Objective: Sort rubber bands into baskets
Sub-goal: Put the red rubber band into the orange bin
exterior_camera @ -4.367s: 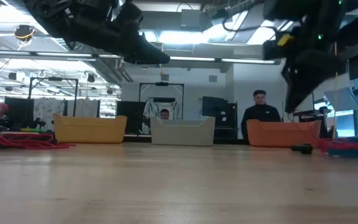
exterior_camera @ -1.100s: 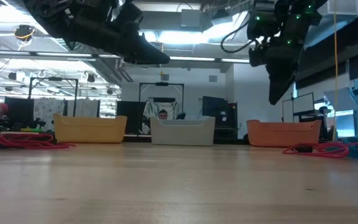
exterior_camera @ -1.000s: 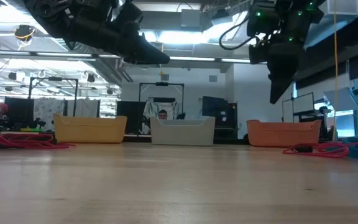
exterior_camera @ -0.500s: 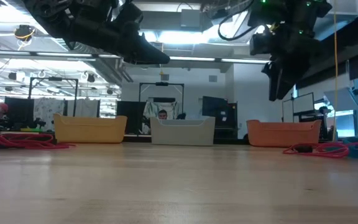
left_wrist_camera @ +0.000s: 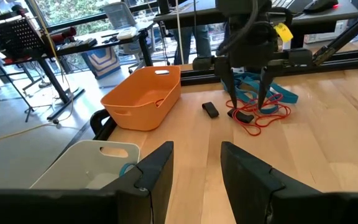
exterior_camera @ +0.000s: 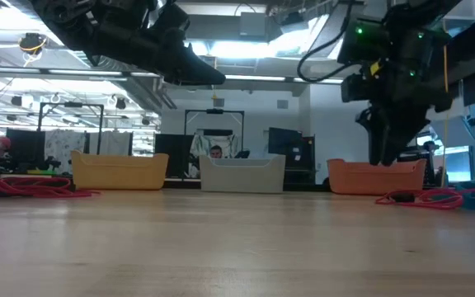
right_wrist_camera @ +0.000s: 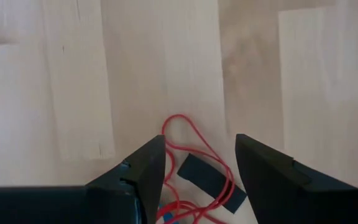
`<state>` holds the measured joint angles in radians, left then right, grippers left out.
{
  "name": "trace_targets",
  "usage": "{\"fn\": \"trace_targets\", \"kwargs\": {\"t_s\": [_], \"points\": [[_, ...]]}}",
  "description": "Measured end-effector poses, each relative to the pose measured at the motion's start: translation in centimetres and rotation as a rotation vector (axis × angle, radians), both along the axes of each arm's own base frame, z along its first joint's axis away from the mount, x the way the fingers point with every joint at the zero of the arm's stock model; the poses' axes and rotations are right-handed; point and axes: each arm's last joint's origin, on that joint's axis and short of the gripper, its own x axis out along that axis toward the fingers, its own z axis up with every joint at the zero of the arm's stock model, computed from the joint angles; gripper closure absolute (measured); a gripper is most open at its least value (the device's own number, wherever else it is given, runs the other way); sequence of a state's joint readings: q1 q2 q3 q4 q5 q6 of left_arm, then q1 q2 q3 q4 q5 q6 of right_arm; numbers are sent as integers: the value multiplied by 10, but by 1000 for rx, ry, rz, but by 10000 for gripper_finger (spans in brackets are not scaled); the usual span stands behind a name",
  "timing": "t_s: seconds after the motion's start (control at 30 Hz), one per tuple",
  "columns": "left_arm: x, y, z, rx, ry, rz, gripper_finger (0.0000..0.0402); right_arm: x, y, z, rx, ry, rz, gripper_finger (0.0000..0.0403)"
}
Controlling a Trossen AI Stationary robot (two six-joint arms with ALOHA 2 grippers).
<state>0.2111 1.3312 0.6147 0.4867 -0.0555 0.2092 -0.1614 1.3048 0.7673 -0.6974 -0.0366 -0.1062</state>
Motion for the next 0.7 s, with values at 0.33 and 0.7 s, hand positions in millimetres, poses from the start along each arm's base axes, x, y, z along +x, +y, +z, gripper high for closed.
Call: {"fn": "trace_targets", "kwargs": {"t_s": [0.33,0.7], "points": [[0,0,0,0,0,0,271,2,0,-5,-1,2,22,210],[0,0,0,0,0,0,271,13,-2,-40,8,160,69,210]]}}
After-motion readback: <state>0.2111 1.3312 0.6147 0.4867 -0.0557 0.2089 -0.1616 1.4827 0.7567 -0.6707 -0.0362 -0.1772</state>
